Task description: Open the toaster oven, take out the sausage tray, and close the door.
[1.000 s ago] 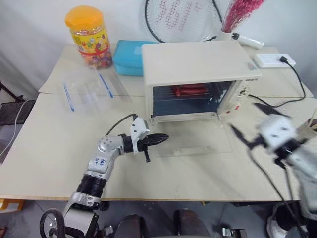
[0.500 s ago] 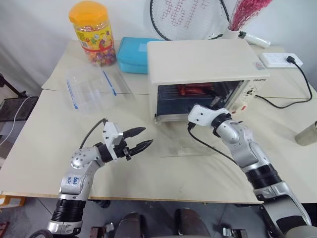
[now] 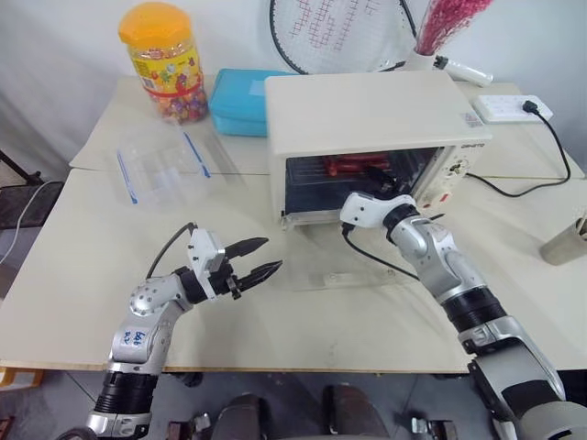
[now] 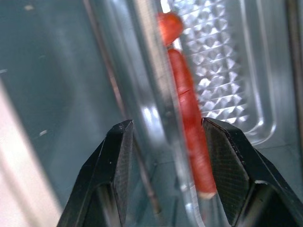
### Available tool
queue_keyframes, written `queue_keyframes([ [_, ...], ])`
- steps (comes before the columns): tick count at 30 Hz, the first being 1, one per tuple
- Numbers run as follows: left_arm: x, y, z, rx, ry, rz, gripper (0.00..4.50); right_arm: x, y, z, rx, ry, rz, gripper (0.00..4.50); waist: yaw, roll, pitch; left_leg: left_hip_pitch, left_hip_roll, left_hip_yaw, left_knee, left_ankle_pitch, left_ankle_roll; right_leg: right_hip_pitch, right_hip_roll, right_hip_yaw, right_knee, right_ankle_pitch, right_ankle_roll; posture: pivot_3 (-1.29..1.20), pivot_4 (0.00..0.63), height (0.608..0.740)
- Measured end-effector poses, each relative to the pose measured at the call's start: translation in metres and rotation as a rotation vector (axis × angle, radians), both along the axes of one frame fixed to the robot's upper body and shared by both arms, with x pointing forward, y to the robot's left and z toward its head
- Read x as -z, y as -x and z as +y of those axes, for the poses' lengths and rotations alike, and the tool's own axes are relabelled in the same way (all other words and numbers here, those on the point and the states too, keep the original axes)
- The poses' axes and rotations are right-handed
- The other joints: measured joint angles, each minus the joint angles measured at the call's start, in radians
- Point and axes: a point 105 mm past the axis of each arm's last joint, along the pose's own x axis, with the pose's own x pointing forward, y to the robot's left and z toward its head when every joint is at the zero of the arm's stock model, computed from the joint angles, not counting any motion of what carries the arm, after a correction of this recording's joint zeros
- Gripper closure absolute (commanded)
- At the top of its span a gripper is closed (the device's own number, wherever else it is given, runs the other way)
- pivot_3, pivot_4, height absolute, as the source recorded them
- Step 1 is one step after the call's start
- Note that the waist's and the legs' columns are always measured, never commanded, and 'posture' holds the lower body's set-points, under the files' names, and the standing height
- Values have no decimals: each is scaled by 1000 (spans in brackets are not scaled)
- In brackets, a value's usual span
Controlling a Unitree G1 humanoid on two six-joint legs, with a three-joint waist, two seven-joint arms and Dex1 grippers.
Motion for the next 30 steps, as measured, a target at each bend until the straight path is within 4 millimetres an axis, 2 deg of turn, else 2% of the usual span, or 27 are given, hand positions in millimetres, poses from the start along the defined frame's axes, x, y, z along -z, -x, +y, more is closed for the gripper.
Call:
queue_keyframes([
  [6,-7,-10,-2,18,4,-24,1643,2,-2,2,3,26,-14,4307,-3,0,0,0,0,0,0,0,0,0,0,0,0,0,0,0,150,740],
  [7,-9,-12,-3,24,6,-28,1643,2,-2,3,0,60,-21,4494,-3,-1,0,0,0,0,0,0,0,0,0,0,0,0,0,0,150,740],
  [13,-21,-23,-17,79,37,-50,1643,3,0,7,-14,87,-36,4494,-5,-2,-1,0,0,0,0,0,0,0,1,0,1,0,0,0,150,740],
  [20,-49,-43,-37,131,89,-107,1643,2,1,8,-27,97,-45,4494,-6,-2,-1,0,0,1,0,0,0,-1,2,-1,1,0,0,0,150,740],
  [26,-58,-59,-38,128,98,-121,1643,-1,8,6,-59,157,-39,4494,-7,-2,0,-1,1,1,-1,0,0,-3,3,-3,1,0,0,0,150,740],
  [30,-55,-62,-38,137,98,-111,1643,1,19,8,-76,171,-27,4494,-11,-2,0,-1,1,1,-2,0,0,-3,2,-12,2,0,0,0,150,740],
])
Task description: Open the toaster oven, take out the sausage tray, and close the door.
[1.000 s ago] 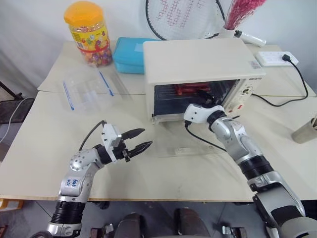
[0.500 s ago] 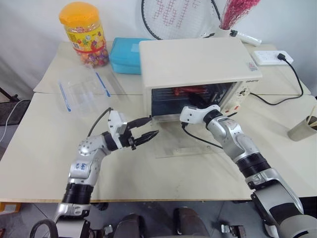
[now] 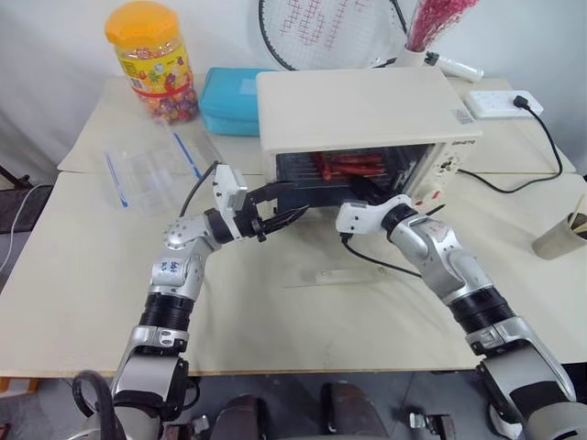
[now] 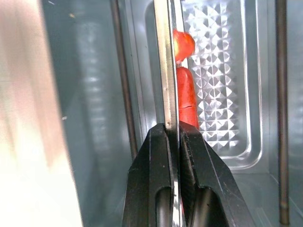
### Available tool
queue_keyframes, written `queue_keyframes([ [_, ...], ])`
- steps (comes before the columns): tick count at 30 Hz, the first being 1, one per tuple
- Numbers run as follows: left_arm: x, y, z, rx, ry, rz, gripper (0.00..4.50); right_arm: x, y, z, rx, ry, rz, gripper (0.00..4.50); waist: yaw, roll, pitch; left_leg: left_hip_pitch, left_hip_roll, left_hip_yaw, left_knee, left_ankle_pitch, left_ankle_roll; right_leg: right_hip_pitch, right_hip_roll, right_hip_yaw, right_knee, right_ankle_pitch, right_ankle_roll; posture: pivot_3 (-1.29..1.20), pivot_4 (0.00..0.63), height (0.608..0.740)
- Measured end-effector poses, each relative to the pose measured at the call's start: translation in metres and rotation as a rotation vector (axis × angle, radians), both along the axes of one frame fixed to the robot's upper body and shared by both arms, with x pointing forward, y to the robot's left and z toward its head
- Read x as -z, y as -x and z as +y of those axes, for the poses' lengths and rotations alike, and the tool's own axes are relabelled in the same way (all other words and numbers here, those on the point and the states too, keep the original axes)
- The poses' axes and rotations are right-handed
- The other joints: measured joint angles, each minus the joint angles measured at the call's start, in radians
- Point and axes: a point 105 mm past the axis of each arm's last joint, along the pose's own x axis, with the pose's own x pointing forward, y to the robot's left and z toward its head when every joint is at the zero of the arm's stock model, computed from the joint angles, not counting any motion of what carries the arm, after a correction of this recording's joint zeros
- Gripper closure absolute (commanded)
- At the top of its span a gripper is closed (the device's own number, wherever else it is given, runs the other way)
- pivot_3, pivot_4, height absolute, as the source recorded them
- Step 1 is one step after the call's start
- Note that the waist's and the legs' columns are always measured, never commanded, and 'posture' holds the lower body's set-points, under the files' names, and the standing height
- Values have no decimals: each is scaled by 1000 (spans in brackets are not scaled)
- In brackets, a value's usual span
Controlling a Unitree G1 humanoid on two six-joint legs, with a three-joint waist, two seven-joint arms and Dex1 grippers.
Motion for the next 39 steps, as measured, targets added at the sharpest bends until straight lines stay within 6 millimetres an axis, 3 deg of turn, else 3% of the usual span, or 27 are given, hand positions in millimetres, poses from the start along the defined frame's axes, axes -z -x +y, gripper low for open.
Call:
queue_keyframes([
  [14,-2,-9,0,19,13,55,1643,15,69,-9,24,-13,33,4494,14,0,0,0,-1,0,2,0,0,0,-3,-11,3,1,-1,0,150,740],
  [23,-1,-12,13,7,-12,122,1643,20,113,-13,2,-11,49,4494,32,0,0,1,-1,1,3,0,0,1,-3,-11,3,1,-1,0,150,740],
  [29,0,-3,28,2,-23,172,1643,19,126,-16,-8,-3,40,4494,39,0,0,2,-1,0,4,0,0,2,-3,-12,3,1,-1,0,150,740],
  [35,13,19,49,30,-55,519,1643,28,131,-16,-16,17,101,4494,37,0,0,2,-1,-2,4,0,0,3,-3,-12,3,1,-1,0,150,740],
  [39,15,37,45,100,-9,812,1643,28,140,-11,-72,43,123,4494,42,0,0,2,-3,-4,4,0,0,4,-5,-12,3,1,-1,0,150,740],
])
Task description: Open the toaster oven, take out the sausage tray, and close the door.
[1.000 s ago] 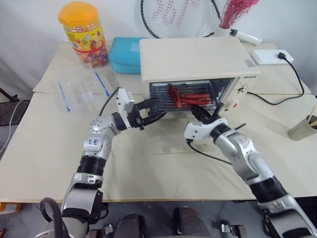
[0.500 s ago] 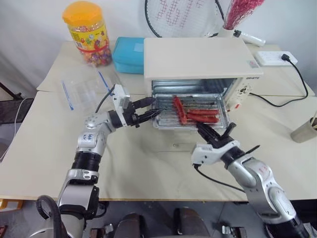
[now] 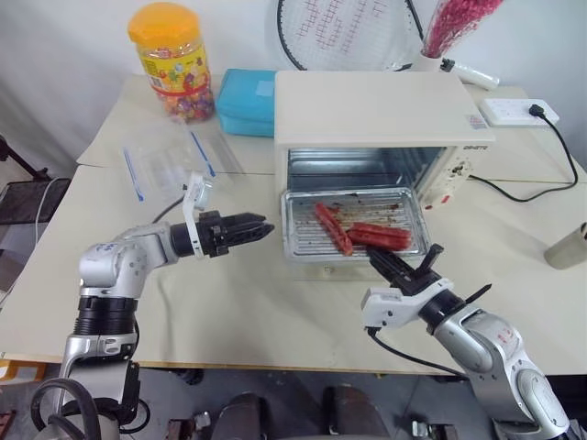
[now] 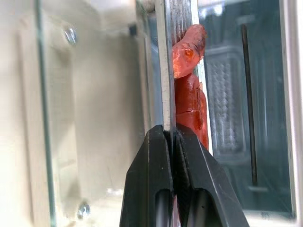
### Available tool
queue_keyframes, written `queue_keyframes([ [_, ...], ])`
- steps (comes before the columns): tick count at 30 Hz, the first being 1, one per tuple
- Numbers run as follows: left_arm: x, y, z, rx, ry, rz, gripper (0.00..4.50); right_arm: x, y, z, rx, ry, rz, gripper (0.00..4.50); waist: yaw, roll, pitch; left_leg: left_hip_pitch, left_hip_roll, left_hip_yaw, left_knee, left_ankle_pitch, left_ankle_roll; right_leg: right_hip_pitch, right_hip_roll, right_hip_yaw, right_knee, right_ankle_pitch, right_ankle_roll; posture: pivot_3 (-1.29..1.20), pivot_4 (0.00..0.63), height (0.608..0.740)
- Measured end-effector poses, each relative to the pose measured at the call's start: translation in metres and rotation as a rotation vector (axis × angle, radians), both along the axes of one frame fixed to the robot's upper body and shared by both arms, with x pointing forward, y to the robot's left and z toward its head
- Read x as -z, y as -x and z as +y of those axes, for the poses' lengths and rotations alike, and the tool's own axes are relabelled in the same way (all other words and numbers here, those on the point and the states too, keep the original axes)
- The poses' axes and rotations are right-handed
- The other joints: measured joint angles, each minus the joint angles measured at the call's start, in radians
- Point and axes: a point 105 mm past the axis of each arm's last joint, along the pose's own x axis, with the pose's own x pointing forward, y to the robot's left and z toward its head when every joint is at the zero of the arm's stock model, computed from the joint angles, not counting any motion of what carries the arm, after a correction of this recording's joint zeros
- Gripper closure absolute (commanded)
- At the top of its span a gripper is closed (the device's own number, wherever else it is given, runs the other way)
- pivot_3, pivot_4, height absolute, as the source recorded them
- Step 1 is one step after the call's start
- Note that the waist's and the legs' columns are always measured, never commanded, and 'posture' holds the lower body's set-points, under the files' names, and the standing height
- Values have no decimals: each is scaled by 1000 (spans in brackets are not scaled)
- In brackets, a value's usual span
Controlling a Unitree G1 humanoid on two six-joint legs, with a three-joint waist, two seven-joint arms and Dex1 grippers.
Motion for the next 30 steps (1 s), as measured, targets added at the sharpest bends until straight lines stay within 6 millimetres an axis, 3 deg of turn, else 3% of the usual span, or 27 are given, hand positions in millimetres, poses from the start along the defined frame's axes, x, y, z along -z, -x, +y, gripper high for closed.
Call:
queue_keyframes([
  [6,5,3,-15,-18,44,227,1643,0,7,8,-77,17,21,4494,0,0,0,0,-1,-1,1,0,0,0,0,-1,0,0,0,0,150,740],
  [9,3,3,-20,-23,88,264,2219,-2,8,10,-101,18,24,4500,-3,0,0,0,0,0,1,0,0,0,1,-1,1,0,0,0,150,740],
  [15,0,11,-21,17,110,328,4101,-7,8,15,-135,18,12,4500,-3,0,0,1,0,0,1,0,-1,0,1,0,1,0,0,0,150,740],
  [17,0,12,-21,16,111,333,4491,-5,8,15,-139,27,19,4500,-2,0,0,1,-1,0,1,0,-1,0,0,0,1,0,0,0,150,740],
  [23,5,10,-18,16,181,424,4491,-5,8,16,-151,24,28,4500,-1,0,0,1,-1,-1,1,0,-1,0,0,0,1,0,0,0,150,740],
  [30,13,18,-1,54,219,610,4500,-1,14,12,-165,-142,201,2320,-6,0,0,2,0,-1,1,0,-1,0,-2,0,2,0,0,0,150,740],
])
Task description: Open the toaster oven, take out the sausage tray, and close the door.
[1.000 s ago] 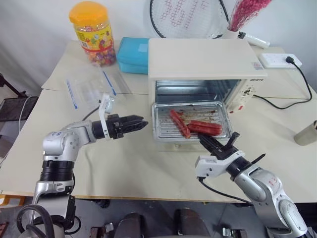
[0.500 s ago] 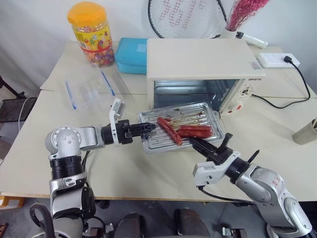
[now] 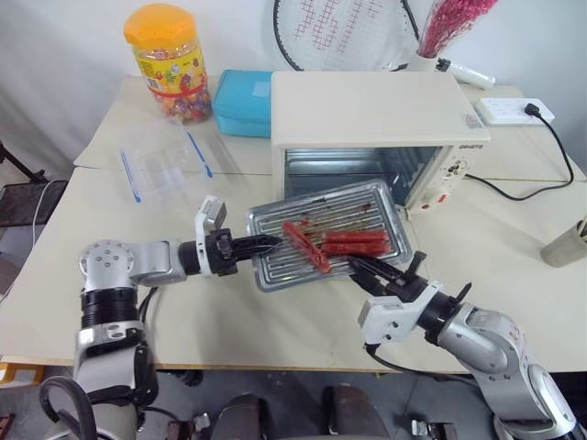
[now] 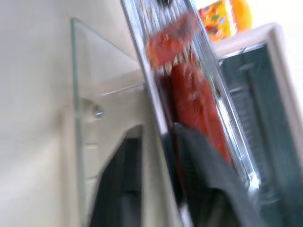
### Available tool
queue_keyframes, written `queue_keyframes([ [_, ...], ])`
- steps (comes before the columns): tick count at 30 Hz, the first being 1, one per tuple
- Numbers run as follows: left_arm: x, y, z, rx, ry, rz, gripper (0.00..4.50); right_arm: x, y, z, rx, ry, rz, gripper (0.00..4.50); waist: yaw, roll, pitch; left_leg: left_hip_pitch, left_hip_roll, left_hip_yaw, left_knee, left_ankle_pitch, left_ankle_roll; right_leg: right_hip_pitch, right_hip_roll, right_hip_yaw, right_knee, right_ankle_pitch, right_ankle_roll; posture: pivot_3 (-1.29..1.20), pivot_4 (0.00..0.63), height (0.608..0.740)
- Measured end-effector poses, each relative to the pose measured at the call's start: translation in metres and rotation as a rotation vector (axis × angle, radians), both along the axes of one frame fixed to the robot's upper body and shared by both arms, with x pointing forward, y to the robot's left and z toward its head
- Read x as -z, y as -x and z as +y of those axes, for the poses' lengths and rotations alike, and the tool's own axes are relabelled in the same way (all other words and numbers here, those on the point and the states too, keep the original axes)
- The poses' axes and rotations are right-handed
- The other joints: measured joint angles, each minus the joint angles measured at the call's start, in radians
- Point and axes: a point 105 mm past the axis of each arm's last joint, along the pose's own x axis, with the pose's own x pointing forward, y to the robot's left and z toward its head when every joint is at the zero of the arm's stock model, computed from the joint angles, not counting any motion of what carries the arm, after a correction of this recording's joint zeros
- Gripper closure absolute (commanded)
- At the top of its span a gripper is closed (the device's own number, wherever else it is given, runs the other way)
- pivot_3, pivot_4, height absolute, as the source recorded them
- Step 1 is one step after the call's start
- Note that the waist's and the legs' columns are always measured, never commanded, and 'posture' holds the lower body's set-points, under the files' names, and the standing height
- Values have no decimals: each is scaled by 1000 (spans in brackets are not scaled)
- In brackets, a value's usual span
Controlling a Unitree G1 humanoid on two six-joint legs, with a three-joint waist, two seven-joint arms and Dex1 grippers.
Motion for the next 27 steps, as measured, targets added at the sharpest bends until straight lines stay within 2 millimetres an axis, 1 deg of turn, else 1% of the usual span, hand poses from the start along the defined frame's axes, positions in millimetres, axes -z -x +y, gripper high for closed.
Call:
queue_keyframes([
  [2,4,7,8,1,19,53,4500,-2,1,-6,1,-2,13,1635,1,0,0,0,0,0,0,0,0,0,-1,0,0,0,0,0,150,740],
  [5,12,14,25,-71,50,103,4500,-7,2,-18,13,-17,24,617,1,0,0,0,1,-1,0,0,0,1,-3,1,-1,0,0,0,150,740],
  [8,28,25,42,-155,53,144,4500,-5,9,-33,1,-39,80,617,2,0,0,0,0,-1,0,0,0,2,-2,1,-2,0,-1,0,150,740],
  [10,36,33,54,-212,48,157,4500,1,13,-45,-13,-32,119,1056,2,0,0,1,0,-2,0,0,0,3,-2,2,-4,0,-1,0,150,740],
  [11,37,36,61,-244,49,152,4500,2,14,-55,-7,-46,132,1294,2,0,0,2,1,-2,0,0,0,6,-2,2,-7,0,-1,0,150,740],
  [12,38,38,67,-271,51,148,4500,3,13,-62,5,-60,142,1660,2,0,0,3,1,-3,0,0,0,8,-2,2,-10,0,-1,0,150,740],
  [15,38,49,89,-373,73,126,4500,13,13,-97,54,-82,213,2657,2,0,0,14,1,-3,-4,-1,0,20,-4,3,-16,0,-2,0,150,740],
  [17,42,60,105,-456,84,128,4500,19,9,-124,116,-110,262,3287,-1,0,0,16,1,-3,-5,-2,0,22,-5,3,-18,0,-2,0,150,740],
  [18,46,66,113,-509,94,133,4500,23,6,-142,170,-146,295,3594,-2,0,0,16,2,-3,-5,-2,0,22,-6,3,-18,0,-2,0,150,740],
  [19,48,71,120,-555,104,130,4500,26,4,-153,196,-168,320,3986,-3,0,0,16,2,-3,-5,-2,0,22,-6,2,-18,0,-2,0,150,740],
  [20,50,76,124,-596,117,126,4500,27,1,-161,209,-183,345,4288,-5,1,0,16,2,-3,-5,-2,0,22,-7,2,-18,0,-2,0,150,740],
  [21,51,81,127,-625,123,123,4500,28,-2,-167,219,-201,366,4464,-4,1,1,16,2,-4,-5,-2,0,22,-7,2,-18,0,-3,0,150,740],
  [23,55,91,128,-672,132,116,4500,28,-7,-174,214,-219,392,4464,-1,1,1,16,2,-4,-5,-2,0,22,-8,2,-18,-1,-3,0,150,740],
  [25,57,99,128,-745,170,98,4500,35,-11,-176,188,-223,471,4464,-1,2,0,17,2,-4,-5,-3,0,23,-8,2,-19,-1,-3,0,150,740],
  [27,61,103,130,-835,204,93,4500,46,-13,-175,165,-230,553,4464,2,2,0,17,1,-5,-5,-3,0,25,-9,0,-20,-1,-3,0,150,740],
])
